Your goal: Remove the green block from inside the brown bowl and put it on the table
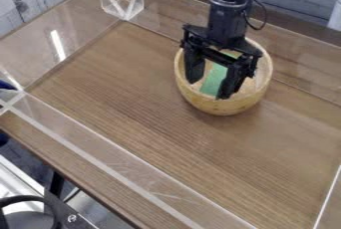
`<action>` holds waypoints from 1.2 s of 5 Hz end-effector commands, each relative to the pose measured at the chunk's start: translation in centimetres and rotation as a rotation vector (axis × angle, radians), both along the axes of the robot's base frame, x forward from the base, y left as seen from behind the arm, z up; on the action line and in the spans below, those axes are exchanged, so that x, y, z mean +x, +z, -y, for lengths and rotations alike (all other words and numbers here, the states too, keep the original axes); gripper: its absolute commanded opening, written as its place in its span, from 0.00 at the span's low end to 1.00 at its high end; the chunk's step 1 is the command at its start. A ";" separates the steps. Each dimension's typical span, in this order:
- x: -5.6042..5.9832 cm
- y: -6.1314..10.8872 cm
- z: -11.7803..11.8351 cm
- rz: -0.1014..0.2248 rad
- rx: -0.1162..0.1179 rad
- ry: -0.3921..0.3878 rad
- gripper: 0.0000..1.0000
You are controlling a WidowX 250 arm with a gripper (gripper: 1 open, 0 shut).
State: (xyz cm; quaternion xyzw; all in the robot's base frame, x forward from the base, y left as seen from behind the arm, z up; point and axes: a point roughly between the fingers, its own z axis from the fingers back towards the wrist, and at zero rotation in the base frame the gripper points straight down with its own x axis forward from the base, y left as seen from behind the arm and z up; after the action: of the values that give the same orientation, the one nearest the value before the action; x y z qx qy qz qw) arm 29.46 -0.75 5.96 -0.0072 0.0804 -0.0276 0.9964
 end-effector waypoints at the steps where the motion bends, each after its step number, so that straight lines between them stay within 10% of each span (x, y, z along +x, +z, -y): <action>1: 1.5 0.3 0.2 0.049 -0.004 -0.011 1.00; 6: 3.4 -0.1 -1.1 0.131 -0.009 0.000 1.00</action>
State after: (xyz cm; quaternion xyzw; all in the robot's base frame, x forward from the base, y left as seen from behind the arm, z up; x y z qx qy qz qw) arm 31.51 0.04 3.90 -0.0118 0.0524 -0.0313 0.9981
